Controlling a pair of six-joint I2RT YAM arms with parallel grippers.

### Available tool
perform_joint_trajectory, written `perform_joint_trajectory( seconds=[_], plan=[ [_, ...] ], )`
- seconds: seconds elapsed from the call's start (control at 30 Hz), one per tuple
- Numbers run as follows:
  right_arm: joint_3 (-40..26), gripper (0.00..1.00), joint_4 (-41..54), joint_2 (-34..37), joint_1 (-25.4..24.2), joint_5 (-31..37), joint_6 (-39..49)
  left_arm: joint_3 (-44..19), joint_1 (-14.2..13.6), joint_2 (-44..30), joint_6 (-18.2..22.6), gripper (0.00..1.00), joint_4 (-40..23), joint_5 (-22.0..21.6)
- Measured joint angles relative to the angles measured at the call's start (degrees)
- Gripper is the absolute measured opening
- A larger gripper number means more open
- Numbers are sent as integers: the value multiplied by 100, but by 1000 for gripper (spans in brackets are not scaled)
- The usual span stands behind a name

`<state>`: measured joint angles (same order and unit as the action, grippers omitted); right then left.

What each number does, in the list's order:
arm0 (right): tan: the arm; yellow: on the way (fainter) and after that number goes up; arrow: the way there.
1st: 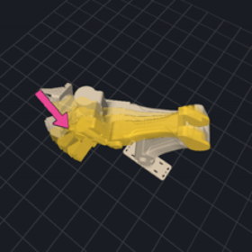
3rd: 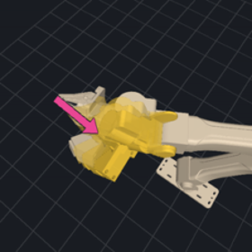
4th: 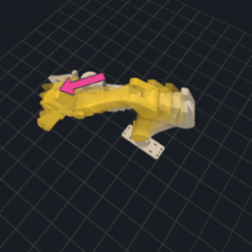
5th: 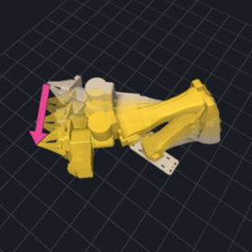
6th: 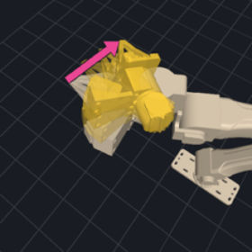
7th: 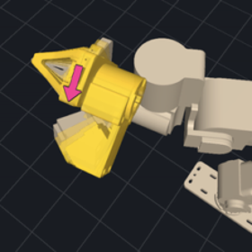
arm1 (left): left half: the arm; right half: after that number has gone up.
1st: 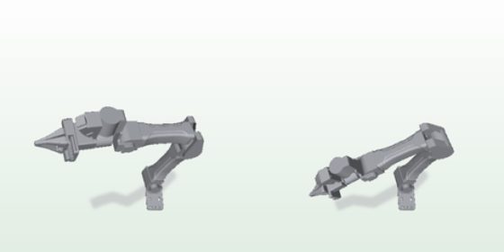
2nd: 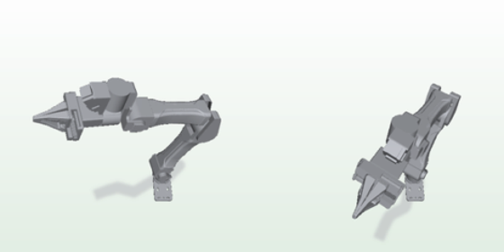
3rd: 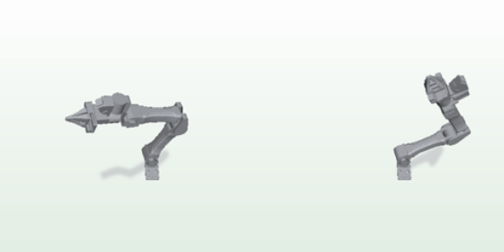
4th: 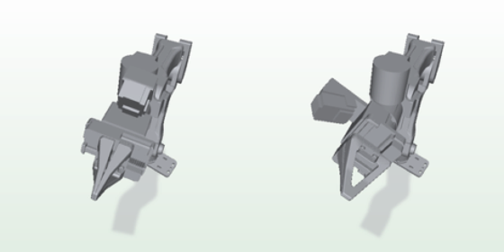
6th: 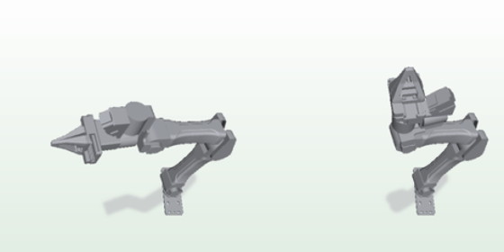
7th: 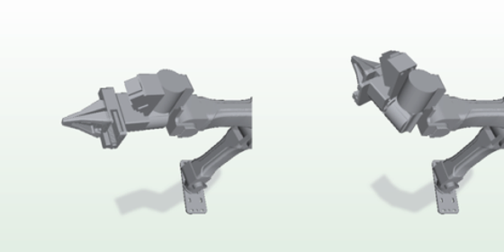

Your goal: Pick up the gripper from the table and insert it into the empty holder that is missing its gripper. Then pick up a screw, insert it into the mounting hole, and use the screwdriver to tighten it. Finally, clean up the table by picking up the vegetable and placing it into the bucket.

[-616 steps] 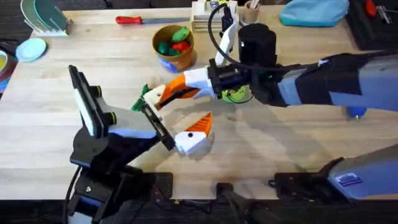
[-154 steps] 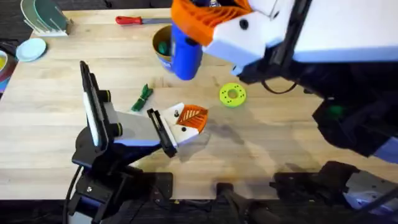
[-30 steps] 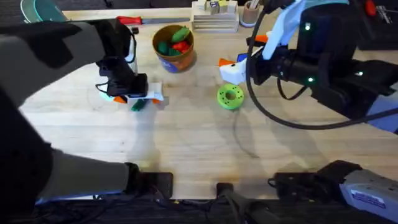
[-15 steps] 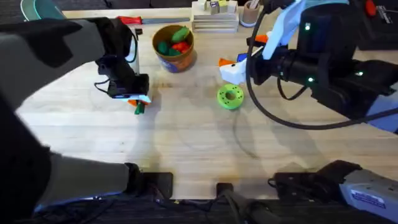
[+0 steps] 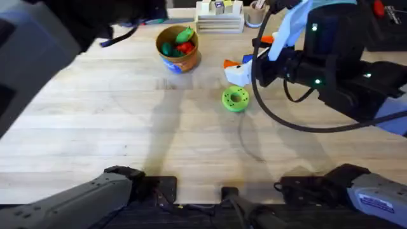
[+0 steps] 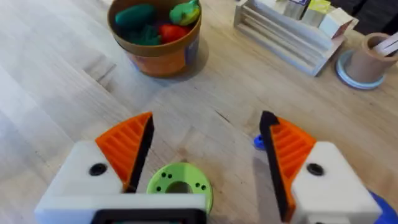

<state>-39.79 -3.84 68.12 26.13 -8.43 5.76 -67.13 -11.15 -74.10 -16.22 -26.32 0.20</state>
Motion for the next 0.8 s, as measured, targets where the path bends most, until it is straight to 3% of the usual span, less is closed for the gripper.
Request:
perform_joint_trajectory(
  seconds=[0.17,0.33,0.47,0.5,0.67,0.7,0.8],
  plan=[
    [0,991,0,0,0,0,-2,0,-407,-698,-493,20,505,5],
    [0,992,0,0,0,0,-1,2,-446,-1403,-733,20,484,-56],
    [0,991,0,0,0,0,0,13,-440,-1562,-838,28,409,-185],
    [0,992,0,0,0,0,0,13,-440,-1561,-861,124,411,-202],
    [0,991,0,0,0,0,0,13,-440,-1546,-971,875,432,-274],
    [0,991,0,-2,0,0,-2,13,-440,-1546,-1011,965,432,-279],
    [0,991,0,0,0,0,-2,13,-440,-1544,-1024,992,443,-288]
  ],
)
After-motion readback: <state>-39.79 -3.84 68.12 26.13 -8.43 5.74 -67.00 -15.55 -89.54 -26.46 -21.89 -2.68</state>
